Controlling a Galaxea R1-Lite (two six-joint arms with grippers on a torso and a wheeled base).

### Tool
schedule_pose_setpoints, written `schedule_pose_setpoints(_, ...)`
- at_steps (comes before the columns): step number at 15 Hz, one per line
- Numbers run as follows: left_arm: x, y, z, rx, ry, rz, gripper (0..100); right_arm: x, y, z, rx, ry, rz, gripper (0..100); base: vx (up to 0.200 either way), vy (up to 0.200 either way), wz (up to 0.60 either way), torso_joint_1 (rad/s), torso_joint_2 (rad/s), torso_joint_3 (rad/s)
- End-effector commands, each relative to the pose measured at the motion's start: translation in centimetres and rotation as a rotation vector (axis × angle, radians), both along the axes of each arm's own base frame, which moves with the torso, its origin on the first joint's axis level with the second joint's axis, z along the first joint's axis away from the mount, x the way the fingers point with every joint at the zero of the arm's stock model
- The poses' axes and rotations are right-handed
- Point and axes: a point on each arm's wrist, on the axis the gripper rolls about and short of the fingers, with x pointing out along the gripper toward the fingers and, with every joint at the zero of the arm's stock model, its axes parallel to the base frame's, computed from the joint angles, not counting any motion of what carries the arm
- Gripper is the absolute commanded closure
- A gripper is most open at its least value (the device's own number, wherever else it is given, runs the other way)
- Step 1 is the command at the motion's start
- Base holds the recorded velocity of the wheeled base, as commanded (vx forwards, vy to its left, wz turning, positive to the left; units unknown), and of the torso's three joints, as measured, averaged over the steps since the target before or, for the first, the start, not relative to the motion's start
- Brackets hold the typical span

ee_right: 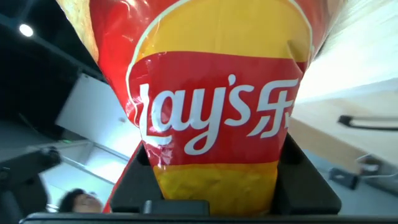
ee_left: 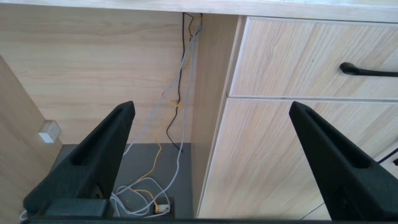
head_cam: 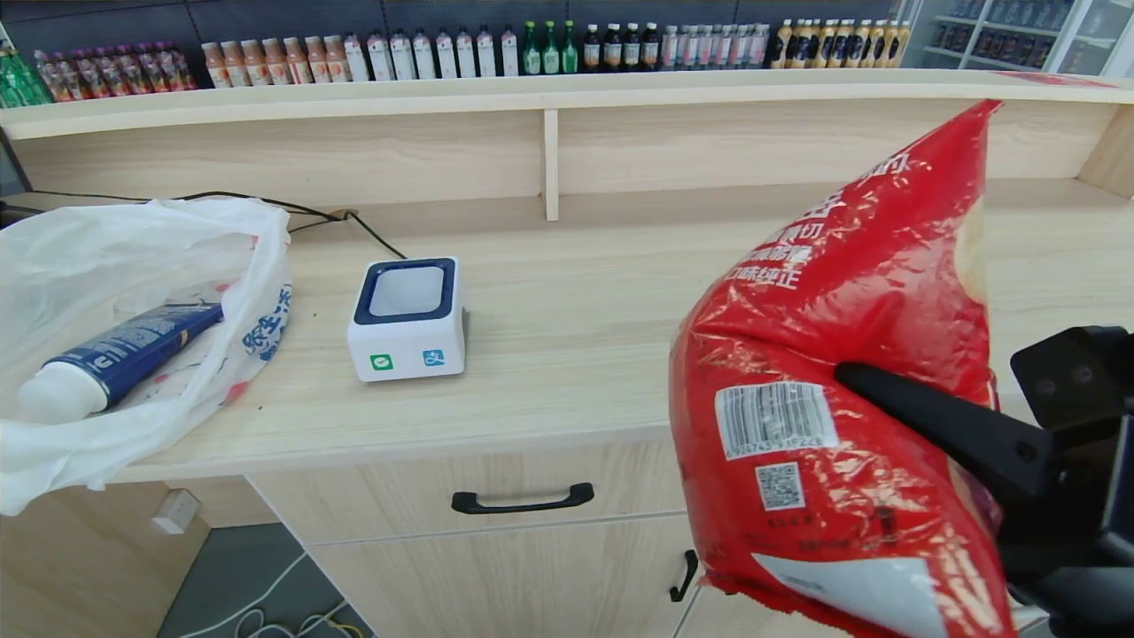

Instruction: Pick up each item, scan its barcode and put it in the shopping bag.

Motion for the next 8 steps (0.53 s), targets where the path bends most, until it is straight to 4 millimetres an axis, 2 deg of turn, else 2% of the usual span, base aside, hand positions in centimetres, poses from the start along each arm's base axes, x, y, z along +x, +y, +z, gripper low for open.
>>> schedule_pose_setpoints(1, 0.0, 0.0, 0.0, -0.001, 0.000, 0.000, 0, 1.3, 0.7, -1.2, -0.104, -0.042, -0.052, 100, 0.000, 0.000, 0.00, 0.000, 0.00, 0.000)
schedule_pose_setpoints(5, 0.0, 0.0, 0.0, -0.001, 0.000, 0.000, 0, 2.5, 0.9, -0.1, -0.208, -0.237, -0.156, 100, 0.000, 0.000, 0.00, 0.000, 0.00, 0.000)
schedule_pose_setpoints(8, 0.0, 0.0, 0.0, 0.001, 0.000, 0.000, 0, 1.7, 0.4, 1.8, -0.278, -0.316, -0.186, 100, 0.000, 0.000, 0.00, 0.000, 0.00, 0.000)
